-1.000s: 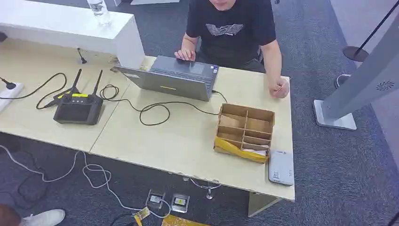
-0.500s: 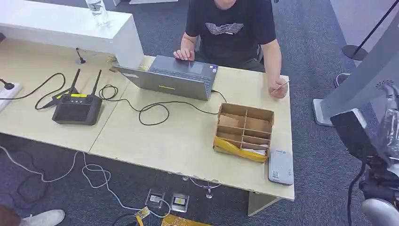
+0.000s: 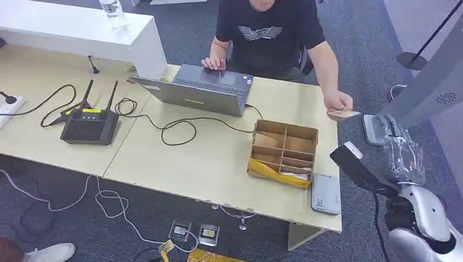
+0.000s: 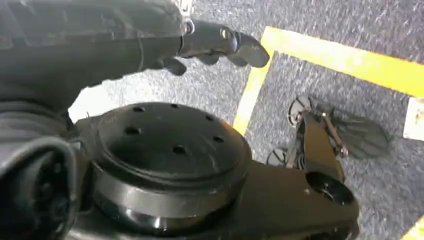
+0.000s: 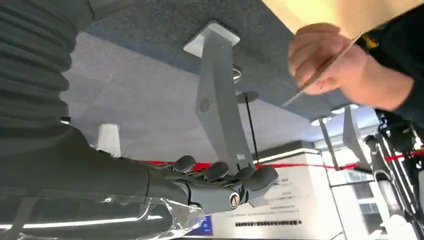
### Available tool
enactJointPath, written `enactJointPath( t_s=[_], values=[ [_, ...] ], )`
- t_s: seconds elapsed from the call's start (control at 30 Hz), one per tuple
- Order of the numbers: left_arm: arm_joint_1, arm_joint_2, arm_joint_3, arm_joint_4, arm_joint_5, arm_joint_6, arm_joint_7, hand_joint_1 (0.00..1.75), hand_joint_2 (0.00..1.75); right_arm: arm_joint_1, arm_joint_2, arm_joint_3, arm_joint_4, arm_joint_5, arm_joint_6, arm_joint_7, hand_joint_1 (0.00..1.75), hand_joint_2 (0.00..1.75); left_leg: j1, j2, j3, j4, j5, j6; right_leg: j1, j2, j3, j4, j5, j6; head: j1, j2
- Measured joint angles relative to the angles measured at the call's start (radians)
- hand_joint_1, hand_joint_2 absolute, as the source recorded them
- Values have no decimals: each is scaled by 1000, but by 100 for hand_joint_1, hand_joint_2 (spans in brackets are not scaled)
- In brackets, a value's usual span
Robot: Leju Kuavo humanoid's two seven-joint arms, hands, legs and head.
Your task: Pass the card to the sensor for recognition and then transmit it.
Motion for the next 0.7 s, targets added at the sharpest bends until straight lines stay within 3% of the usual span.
enactJointPath(
  t_s=[0.53, 0.57, 0.6, 0.7],
  values=[
    [0, 5, -9, 0, -8, -12, 8, 0, 0, -15, 33, 88, 68, 29, -36, 6, 0, 175, 0, 0, 0, 0, 0, 0, 0, 0, 0, 0, 0, 0, 0, 0],
    [0, 6, -10, 0, -8, -12, 8, 0, 0, -15, 35, 92, 72, 31, -37, 6, 157, 175, 0, 0, 0, 0, 0, 0, 0, 0, 0, 0, 0, 0, 0, 0],
    [0, 6, -10, 0, -8, -12, 8, 0, 0, -16, 37, 96, 75, 32, -37, 6, 175, 175, 0, 0, 0, 0, 0, 0, 0, 0, 0, 0, 0, 0, 0, 0],
    [0, 6, -22, 0, -8, -13, 7, 0, 0, -21, 44, 107, 89, 42, -40, 6, 175, 175, 0, 0, 0, 0, 0, 0, 0, 0, 0, 0, 0, 0, 0, 0]
  ],
)
